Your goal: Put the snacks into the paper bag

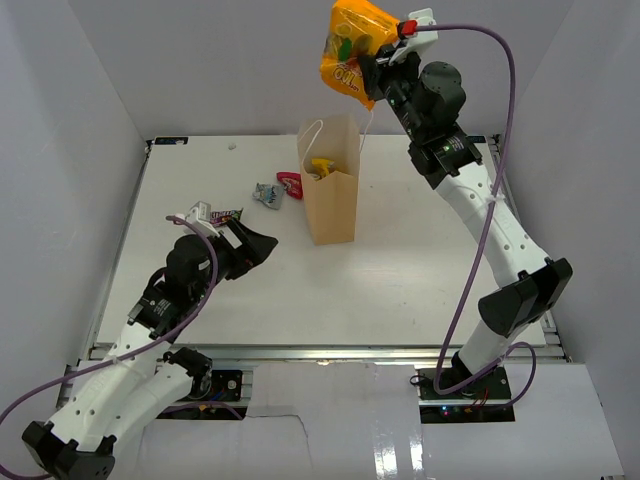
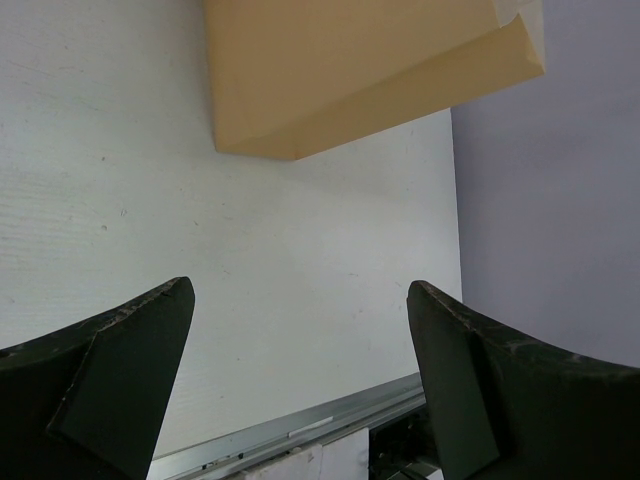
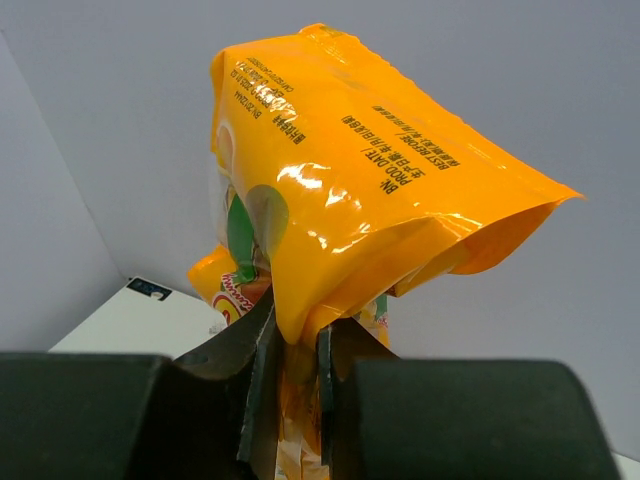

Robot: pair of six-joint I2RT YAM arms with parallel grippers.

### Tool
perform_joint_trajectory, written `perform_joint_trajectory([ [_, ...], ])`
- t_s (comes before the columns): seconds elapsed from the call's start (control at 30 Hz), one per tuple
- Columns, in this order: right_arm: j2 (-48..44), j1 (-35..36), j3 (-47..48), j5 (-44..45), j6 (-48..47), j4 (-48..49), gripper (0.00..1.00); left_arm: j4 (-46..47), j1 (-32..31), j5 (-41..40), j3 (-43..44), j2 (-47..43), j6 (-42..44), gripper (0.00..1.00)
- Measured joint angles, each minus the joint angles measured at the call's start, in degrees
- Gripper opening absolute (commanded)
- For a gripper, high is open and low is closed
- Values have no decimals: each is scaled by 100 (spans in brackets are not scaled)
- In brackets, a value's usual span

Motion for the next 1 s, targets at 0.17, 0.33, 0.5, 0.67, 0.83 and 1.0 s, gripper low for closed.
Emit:
perform_joint_trajectory([
  [0.17, 162, 151, -76, 551, -170, 166, 9, 28, 0, 28, 0, 50, 31, 98],
  [0.33, 387, 433, -282, 938, -417, 280, 12, 79, 0, 42, 0, 74, 68, 98],
  [0.5, 581, 695, -472, 1178, -599, 275, 12, 105, 0, 57, 0, 101, 111, 98],
  [0.67, 640, 807, -551, 1202, -638, 247, 13, 103, 0, 55, 0, 68, 136, 98],
  [0.83, 597, 800, -667, 1202, -481, 260, 13, 105, 0, 55, 0, 61, 155, 98],
  [1.0, 546, 789, -940, 1204, -361, 175, 13, 107, 0, 55, 0, 111, 175, 98],
])
